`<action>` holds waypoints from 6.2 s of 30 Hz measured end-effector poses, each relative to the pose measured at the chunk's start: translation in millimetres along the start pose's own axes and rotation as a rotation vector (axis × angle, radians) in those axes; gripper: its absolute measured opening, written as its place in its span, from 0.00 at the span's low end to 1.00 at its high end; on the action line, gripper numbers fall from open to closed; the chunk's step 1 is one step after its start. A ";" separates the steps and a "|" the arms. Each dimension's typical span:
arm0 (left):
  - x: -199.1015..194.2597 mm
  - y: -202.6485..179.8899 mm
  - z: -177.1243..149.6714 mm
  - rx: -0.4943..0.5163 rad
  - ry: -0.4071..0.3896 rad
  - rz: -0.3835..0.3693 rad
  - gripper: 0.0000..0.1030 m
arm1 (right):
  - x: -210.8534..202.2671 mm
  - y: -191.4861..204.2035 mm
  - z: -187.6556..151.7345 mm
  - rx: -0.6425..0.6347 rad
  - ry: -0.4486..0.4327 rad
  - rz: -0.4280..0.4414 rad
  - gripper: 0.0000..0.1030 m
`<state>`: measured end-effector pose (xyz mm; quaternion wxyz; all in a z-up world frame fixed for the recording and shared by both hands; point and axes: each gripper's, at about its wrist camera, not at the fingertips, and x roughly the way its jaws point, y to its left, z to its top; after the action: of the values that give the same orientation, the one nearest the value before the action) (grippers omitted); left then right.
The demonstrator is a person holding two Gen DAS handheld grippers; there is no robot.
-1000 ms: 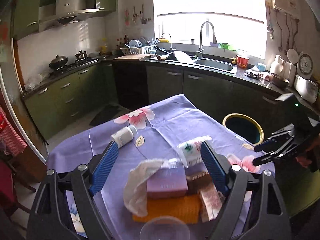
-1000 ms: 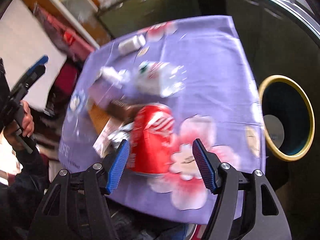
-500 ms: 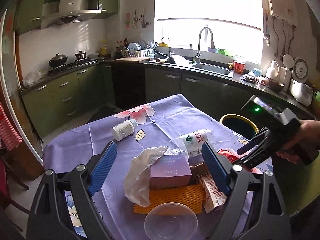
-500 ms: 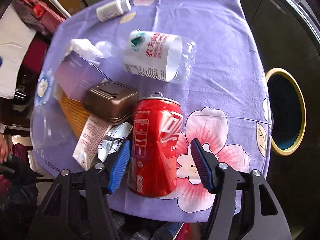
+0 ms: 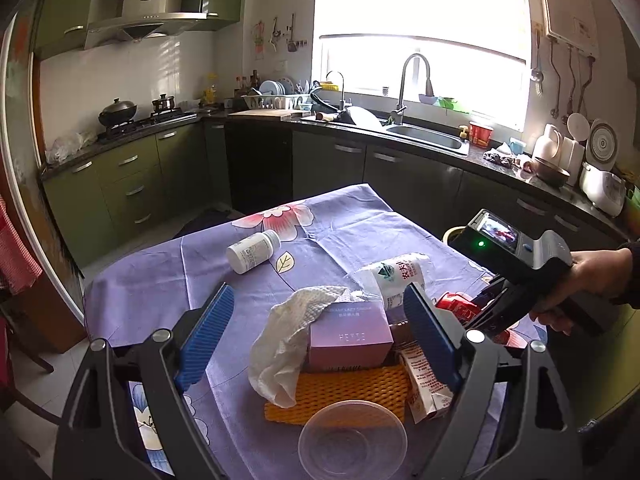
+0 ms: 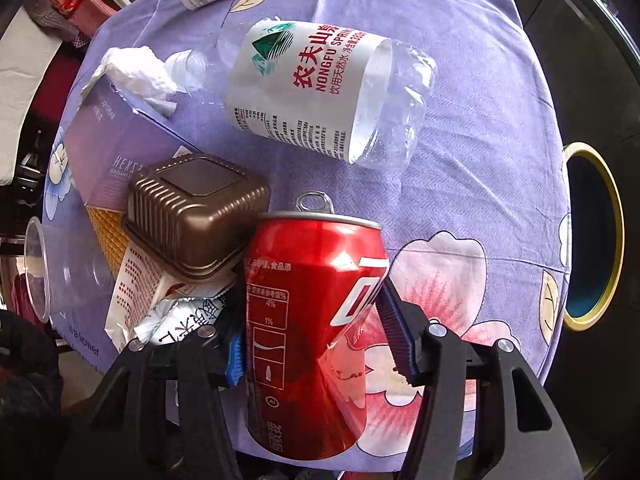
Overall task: Collect trash
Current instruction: 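Carry the cola can with the right gripper over the bin and drop it, then grasp the clear plastic bowl rim with the left gripper, then carry the clear bowl with the left gripper over the bin and release, then reach the right gripper to the Nongfu Spring water bottle and grasp it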
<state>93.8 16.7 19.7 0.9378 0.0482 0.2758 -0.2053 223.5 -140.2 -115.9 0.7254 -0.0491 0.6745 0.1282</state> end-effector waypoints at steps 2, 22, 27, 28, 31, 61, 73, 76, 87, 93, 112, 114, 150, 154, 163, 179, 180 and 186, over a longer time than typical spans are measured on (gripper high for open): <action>1.3 -1.2 0.1 0.003 0.001 -0.002 0.80 | -3.2 -0.8 -4.4 0.002 -0.013 0.012 0.54; 6.6 -40.8 8.6 0.068 0.029 0.006 0.80 | -120.1 -200.4 -55.7 0.381 -0.376 0.023 0.54; 12.3 -50.3 11.7 0.070 0.045 0.026 0.81 | -96.3 -299.2 -36.5 0.540 -0.369 -0.034 0.55; 14.0 -52.3 12.5 0.071 0.050 0.034 0.81 | -82.3 -319.5 -30.8 0.571 -0.349 -0.038 0.55; 18.2 -55.9 15.0 0.070 0.067 0.053 0.81 | -47.3 -351.4 -17.9 0.602 -0.289 -0.061 0.55; -6.0 -73.5 -14.0 0.076 0.072 0.076 0.87 | -68.5 -304.2 -104.7 0.588 -0.444 0.041 0.73; -21.4 -58.4 -67.1 0.015 0.055 0.145 0.93 | -73.8 -258.2 -137.0 0.524 -0.502 0.176 0.73; -17.3 -56.4 -82.7 0.014 0.082 0.143 0.93 | -75.1 -248.8 -136.5 0.503 -0.504 0.197 0.73; 22.2 -22.1 -125.6 -0.178 0.221 0.144 0.81 | -79.6 -226.2 -129.2 0.445 -0.504 0.260 0.74; 26.8 -23.8 -128.9 -0.179 0.213 0.146 0.71 | -75.8 -223.6 -121.9 0.426 -0.490 0.272 0.74; 15.0 -30.3 -113.2 -0.146 0.171 0.149 0.58 | -66.5 -214.4 -111.9 0.402 -0.475 0.285 0.74; 10.0 -31.0 -110.2 -0.141 0.165 0.152 0.58 | -66.7 -213.9 -113.1 0.403 -0.479 0.281 0.74; 245.5 -349.9 87.0 0.299 0.350 -0.459 0.58 | -96.2 -321.6 -231.4 0.568 -0.690 0.082 0.74; 298.8 -370.8 82.0 0.300 0.400 -0.408 0.58 | -90.8 -330.0 -232.5 0.574 -0.680 0.094 0.75; 369.6 -382.7 68.0 0.255 0.516 -0.370 0.69 | -95.5 -332.2 -235.4 0.580 -0.691 0.113 0.75; 255.0 -346.6 109.5 0.231 0.254 -0.437 0.89 | -120.1 -296.4 -234.5 0.540 -0.725 0.104 0.77; 249.4 -342.1 109.6 0.230 0.243 -0.439 0.89 | -121.3 -293.0 -234.8 0.531 -0.721 0.099 0.77; 191.3 -275.3 110.1 0.147 0.182 -0.392 0.89 | -126.7 -277.6 -222.8 0.480 -0.695 0.074 0.78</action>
<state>181.2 -325.2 16.1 0.8452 0.0801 0.3477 -0.3980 71.1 -476.8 -37.6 0.8956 0.1914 0.4016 0.0023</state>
